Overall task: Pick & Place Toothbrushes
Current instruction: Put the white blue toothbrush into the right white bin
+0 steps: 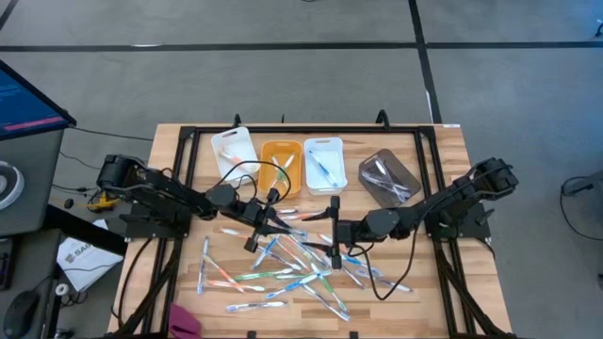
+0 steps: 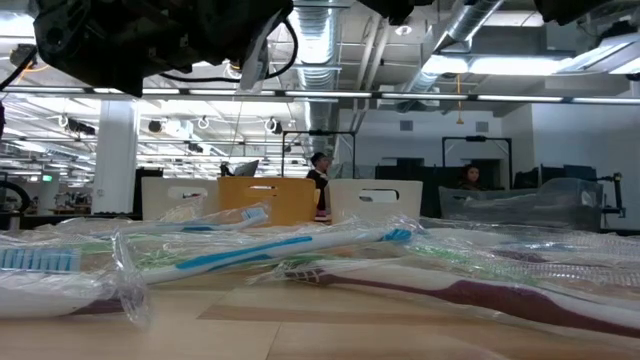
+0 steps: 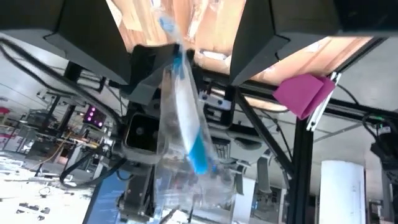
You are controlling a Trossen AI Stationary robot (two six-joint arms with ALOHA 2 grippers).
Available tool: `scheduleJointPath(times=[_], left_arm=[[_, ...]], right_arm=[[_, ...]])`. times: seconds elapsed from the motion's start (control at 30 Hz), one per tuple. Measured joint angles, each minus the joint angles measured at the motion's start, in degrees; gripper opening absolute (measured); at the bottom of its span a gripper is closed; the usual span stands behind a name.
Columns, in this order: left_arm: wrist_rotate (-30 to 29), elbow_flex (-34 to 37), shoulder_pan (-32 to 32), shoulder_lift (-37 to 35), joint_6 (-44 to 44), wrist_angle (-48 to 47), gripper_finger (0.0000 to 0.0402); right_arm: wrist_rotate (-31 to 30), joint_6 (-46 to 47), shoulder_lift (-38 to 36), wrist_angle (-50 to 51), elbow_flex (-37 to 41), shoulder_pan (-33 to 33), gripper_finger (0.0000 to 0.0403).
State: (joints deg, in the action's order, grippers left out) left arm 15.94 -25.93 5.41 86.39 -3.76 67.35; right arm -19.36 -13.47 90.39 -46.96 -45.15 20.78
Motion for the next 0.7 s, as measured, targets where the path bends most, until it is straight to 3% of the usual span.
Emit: scheduleJointPath(times=[0.7], left_arm=[[0.0,-0.5,0.0,0.0,0.0,0.0,0.0017]], right_arm=[[3.0,1.2,0.0,-0.3,0.0,-2.0,0.027]])
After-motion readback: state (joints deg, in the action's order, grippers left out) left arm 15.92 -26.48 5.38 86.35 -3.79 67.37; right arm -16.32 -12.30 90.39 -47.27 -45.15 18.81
